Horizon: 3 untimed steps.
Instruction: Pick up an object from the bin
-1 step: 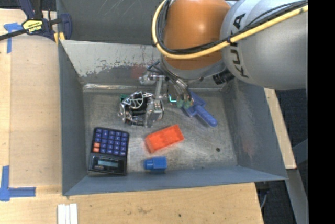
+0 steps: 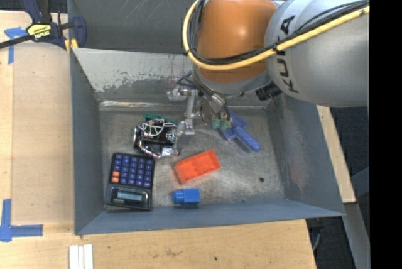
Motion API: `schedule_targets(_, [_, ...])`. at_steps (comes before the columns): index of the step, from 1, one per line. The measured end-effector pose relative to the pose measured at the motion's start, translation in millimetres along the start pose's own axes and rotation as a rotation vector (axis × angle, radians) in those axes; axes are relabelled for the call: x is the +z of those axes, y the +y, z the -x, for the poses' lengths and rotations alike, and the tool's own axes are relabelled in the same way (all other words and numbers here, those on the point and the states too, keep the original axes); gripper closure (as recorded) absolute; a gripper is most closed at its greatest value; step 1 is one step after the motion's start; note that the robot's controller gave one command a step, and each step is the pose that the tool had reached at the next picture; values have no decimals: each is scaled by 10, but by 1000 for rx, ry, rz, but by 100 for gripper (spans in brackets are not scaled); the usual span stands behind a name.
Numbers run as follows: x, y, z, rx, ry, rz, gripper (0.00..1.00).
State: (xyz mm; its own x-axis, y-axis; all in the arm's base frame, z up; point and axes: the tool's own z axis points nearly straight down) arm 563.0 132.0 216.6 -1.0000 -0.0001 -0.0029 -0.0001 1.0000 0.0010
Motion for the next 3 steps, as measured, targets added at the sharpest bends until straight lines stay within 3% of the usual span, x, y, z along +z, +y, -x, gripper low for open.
schedule_targets(1, [687, 282, -196, -9, -4, 1, 0])
schedule_targets(2, [1225, 649, -312, -211, -26, 9, 0])
schedule_targets(3, [1038, 715, -374, 12, 3, -1, 0])
